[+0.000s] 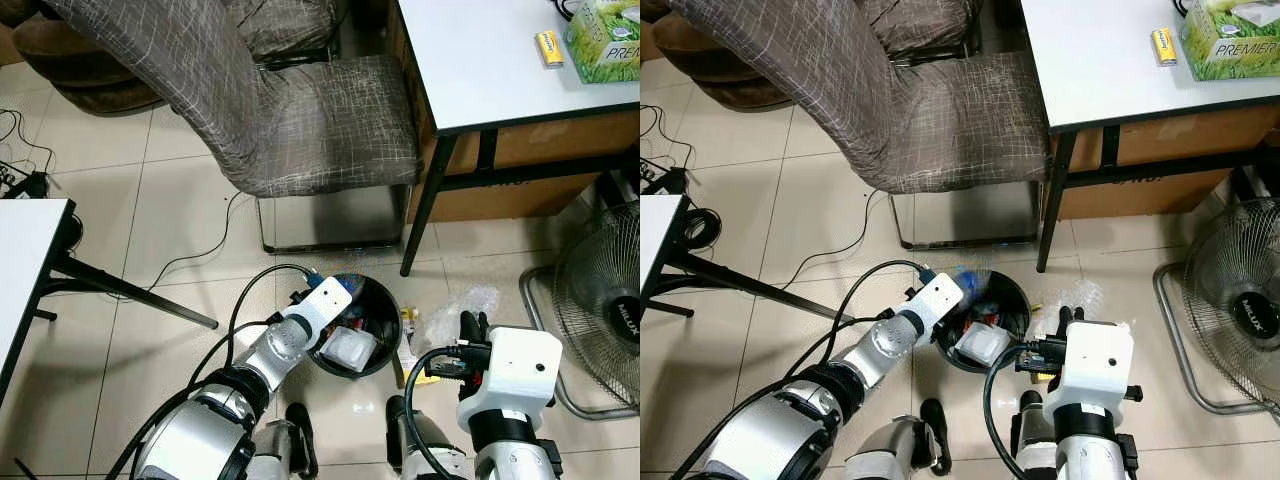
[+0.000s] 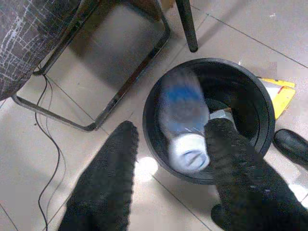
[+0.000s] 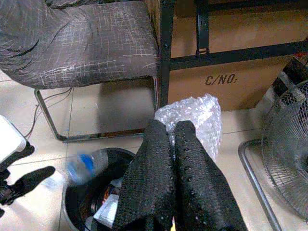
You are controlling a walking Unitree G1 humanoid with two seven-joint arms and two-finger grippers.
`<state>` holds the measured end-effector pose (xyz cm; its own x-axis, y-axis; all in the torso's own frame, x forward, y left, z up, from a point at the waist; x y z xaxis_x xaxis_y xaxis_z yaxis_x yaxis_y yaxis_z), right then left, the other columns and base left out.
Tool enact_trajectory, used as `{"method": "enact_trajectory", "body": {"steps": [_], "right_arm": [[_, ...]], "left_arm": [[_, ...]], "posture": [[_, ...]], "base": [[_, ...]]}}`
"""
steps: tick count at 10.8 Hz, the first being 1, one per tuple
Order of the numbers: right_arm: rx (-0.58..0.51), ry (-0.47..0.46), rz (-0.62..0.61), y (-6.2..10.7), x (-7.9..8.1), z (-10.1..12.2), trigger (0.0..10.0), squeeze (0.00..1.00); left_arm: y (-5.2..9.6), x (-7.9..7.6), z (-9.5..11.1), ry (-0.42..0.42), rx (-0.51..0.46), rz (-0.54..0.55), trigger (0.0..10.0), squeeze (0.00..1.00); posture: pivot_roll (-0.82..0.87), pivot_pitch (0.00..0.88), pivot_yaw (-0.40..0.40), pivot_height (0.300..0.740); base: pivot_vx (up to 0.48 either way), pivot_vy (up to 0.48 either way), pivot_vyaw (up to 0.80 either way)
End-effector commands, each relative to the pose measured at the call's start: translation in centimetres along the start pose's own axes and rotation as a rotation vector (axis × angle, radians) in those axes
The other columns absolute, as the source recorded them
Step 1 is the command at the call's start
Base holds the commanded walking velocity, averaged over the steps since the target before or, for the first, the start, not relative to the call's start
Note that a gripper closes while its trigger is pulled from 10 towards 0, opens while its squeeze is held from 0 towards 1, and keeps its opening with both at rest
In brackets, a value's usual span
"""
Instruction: Picking trash to rubbish bin
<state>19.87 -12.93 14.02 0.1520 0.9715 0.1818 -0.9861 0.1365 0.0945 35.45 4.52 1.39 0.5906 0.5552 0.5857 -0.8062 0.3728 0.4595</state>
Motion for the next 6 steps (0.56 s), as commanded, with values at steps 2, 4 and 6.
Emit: {"method": "enact_trajectory", "body": {"steps": [2,4,6], "right_arm": [[-0.004,-0.037,0.013,0.16,0.72,0.4,10.0,0.0],[-0.003,-0.038,0.016,0.16,0.81,0.36,10.0,0.0],[-0.003,-0.039,0.018,0.07,0.82,0.31,10.0,0.0]], "left_arm": [[0.25,-0.42,-1.29,0.015,0.045,-0.009,10.0,1.0],[0.33,-0.3,-1.6,0.018,0.053,-0.005,10.0,1.0],[0.31,0.0,-1.48,0.047,0.045,-0.004,10.0,1.0]], "posture": [[-0.27,0.323,0.139,0.74],[-0.27,0.325,0.139,0.74],[-0.26,0.32,0.137,0.74]], "base": [[0.0,0.0,0.0],[0.0,0.0,0.0],[0.0,0.0,0.0]]}}
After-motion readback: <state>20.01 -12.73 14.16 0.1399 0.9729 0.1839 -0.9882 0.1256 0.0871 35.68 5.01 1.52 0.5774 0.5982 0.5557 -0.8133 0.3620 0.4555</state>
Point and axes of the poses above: a point about 5 cm out from each wrist's last joint towards the gripper, its own y axis pointing back from the gripper into the wrist, its own z axis along the axis of the wrist's last joint, x = y × z, the point moved 4 cm from there along -y, pointing out of the wrist towards the gripper, and after that the axes turned 12 degrees about -y, right-handed, at the moved point
